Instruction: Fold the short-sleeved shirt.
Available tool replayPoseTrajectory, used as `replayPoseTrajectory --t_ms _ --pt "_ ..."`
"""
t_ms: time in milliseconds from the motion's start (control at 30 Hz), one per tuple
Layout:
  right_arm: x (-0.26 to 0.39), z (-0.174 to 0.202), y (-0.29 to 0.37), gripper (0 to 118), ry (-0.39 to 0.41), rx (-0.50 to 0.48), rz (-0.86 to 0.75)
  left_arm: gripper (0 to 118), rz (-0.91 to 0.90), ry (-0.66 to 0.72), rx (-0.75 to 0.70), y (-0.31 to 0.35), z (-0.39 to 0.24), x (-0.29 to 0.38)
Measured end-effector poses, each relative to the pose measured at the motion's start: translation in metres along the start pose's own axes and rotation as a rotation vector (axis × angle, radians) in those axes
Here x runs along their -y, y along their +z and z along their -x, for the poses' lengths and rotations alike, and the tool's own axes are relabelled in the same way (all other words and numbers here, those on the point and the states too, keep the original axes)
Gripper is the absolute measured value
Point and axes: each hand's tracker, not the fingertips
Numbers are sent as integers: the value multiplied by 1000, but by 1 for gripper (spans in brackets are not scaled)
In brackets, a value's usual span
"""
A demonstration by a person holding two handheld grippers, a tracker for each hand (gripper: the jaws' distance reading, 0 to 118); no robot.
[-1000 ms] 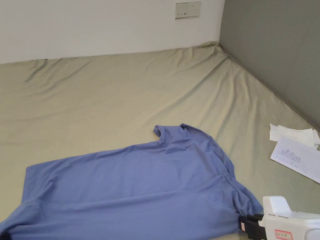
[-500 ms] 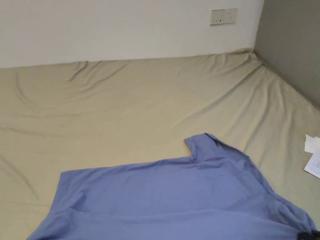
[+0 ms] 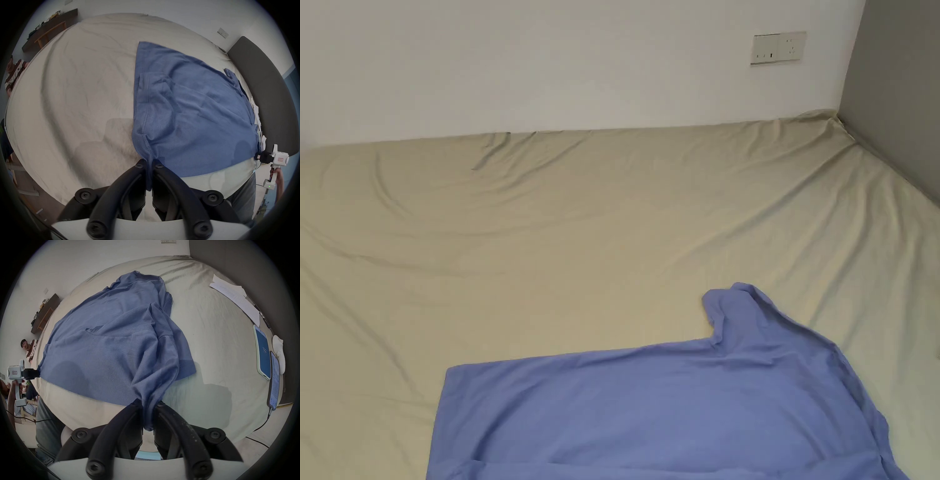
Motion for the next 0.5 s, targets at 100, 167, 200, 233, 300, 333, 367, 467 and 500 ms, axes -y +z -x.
replayPoseTrajectory --t_ms 100,167,200,233,300,333,367,467,500 --pt "-4 -1 12 97 51 94 2 85 -24 -26 -47 -6 5 2" --pt "-6 -3 48 118 50 131 -115 118 -212 -20 -93 25 4 6" --pt "-8 -3 82 115 24 144 -249 116 -383 -26 -86 58 0 9" --pt "-10 -1 114 112 8 144 -381 113 -528 -43 -82 92 -7 14" --pt "-12 17 178 115 13 149 -680 114 -788 -66 -113 152 -23 20" --pt "-13 26 204 118 18 165 -840 117 -929 -57 -127 182 -30 23" --pt "-13 33 223 118 18 188 -966 118 -1033 -61 -125 205 -38 25" --pt "-13 58 267 118 -24 184 -1314 117 -1316 -57 -117 259 -51 33" --pt "-15 63 275 116 -59 176 -1364 108 -1335 -66 -105 270 -55 31"
